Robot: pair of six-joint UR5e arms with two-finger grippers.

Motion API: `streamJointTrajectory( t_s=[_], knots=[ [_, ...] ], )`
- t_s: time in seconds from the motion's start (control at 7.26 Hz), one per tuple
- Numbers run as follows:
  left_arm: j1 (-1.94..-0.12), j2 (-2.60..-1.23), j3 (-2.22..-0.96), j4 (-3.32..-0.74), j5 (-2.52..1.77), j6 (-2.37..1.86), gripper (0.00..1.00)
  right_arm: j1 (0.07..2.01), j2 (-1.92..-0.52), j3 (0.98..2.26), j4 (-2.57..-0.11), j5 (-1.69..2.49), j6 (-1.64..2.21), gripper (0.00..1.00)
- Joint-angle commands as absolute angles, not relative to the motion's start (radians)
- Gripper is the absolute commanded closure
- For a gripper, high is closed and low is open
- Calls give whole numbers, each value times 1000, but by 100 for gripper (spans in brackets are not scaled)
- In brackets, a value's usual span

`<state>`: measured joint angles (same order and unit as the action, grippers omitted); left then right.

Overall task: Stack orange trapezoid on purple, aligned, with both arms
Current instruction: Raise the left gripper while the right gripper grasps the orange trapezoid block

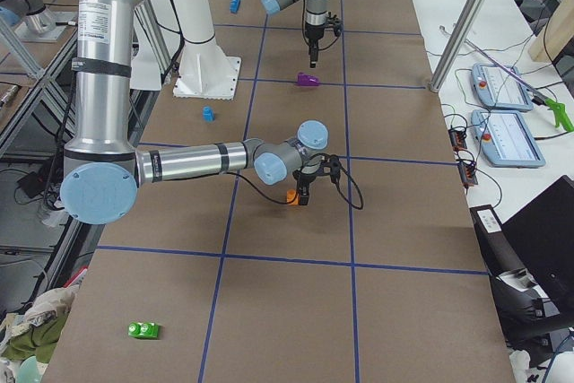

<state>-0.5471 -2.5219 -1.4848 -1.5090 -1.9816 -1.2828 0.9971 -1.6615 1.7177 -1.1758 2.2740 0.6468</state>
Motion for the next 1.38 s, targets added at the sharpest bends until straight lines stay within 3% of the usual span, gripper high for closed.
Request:
streamJointTrajectory(
  t_s=[0.0,0.41,0.55,0.69,0.83,1.24],
  knots=[
    [-545,-2522,-1485,-1509,-1980,-1295,0,962,-1661,1698,-1175,2266,643,7],
    [-541,-2522,-1483,-1509,-1980,-1304,0,950,-1663,1675,-1175,2264,638,18],
    [-543,-2522,-1483,-1509,-1980,-1305,0,950,-1663,1671,-1175,2264,638,45],
    [-542,-2522,-1483,-1511,-1980,-1305,0,950,-1669,1666,-1175,2264,637,87],
    [-541,-2522,-1483,-1509,-1980,-1307,0,951,-1670,1667,-1175,2264,637,100],
    [-545,-2522,-1483,-1511,-1980,-1305,0,956,-1668,1759,-1189,2273,647,100]
  ],
)
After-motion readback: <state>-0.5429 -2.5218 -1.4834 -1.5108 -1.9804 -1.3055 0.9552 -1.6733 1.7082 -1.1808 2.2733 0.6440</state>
